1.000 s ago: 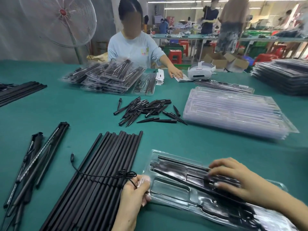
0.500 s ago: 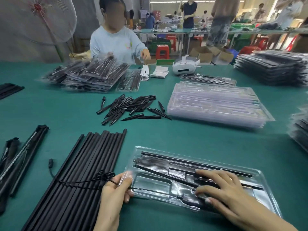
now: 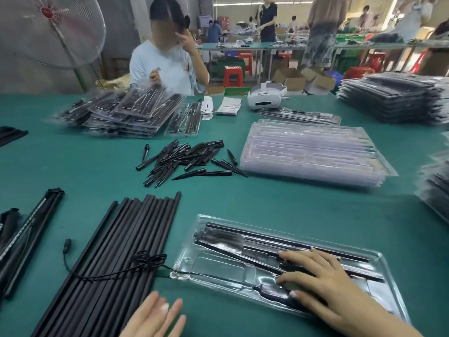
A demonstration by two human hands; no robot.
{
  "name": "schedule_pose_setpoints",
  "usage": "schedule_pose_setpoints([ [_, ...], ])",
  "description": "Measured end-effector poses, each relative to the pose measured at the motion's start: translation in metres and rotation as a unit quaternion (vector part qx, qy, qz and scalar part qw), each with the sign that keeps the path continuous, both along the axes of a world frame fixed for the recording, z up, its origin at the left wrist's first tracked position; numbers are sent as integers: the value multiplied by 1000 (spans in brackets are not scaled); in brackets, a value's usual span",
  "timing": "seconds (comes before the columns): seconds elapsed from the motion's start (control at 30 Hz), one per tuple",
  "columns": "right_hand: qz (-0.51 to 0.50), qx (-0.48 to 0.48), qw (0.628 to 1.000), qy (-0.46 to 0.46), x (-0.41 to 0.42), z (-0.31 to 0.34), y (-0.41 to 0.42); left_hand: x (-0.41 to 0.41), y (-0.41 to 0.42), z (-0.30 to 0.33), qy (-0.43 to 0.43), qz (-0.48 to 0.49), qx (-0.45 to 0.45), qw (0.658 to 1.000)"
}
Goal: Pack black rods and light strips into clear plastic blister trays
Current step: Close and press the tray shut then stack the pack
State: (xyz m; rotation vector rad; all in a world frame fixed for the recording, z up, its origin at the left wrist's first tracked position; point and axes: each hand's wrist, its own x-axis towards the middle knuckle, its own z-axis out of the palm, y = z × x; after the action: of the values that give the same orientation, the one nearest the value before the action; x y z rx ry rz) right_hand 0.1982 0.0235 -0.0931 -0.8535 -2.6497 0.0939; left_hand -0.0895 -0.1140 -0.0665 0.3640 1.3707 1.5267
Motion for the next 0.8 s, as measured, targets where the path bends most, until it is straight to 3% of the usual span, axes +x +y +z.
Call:
schedule_pose_setpoints([
  [0.03, -12, -37, 999, 35, 0, 3, 2, 12, -11, -15, 29, -64, 52, 996],
  [0.07, -35, -81, 994, 70, -1, 7, 4, 21, -13, -11, 67, 3, 25, 997],
  [0.13, -94, -132, 982, 93, -9, 19, 16, 41, -5, 7, 269, 11, 74, 960],
  [0.17, -121, -152, 980, 53, -14, 25, 22, 50, 0, 8, 389, -38, 112, 913],
  [0.23, -155, -204, 962, -89, -25, 36, 35, 59, 17, 6, 585, -126, 159, 785],
  [0.3, -149, -238, 944, -176, -31, 37, 44, 66, 32, 4, 689, -196, 187, 672],
  [0.33, -146, -252, 937, -193, -34, 35, 47, 70, 37, 1, 702, -226, 195, 647],
  [0.5, -132, -296, 922, -209, -37, 26, 51, 83, 39, -27, 727, -279, 175, 602],
  [0.63, -129, -290, 926, -207, -34, 22, 50, 86, 36, -34, 766, -250, 147, 574],
  [0.8, -151, -271, 932, -186, -36, 17, 42, 87, 34, -35, 779, -230, 157, 563],
])
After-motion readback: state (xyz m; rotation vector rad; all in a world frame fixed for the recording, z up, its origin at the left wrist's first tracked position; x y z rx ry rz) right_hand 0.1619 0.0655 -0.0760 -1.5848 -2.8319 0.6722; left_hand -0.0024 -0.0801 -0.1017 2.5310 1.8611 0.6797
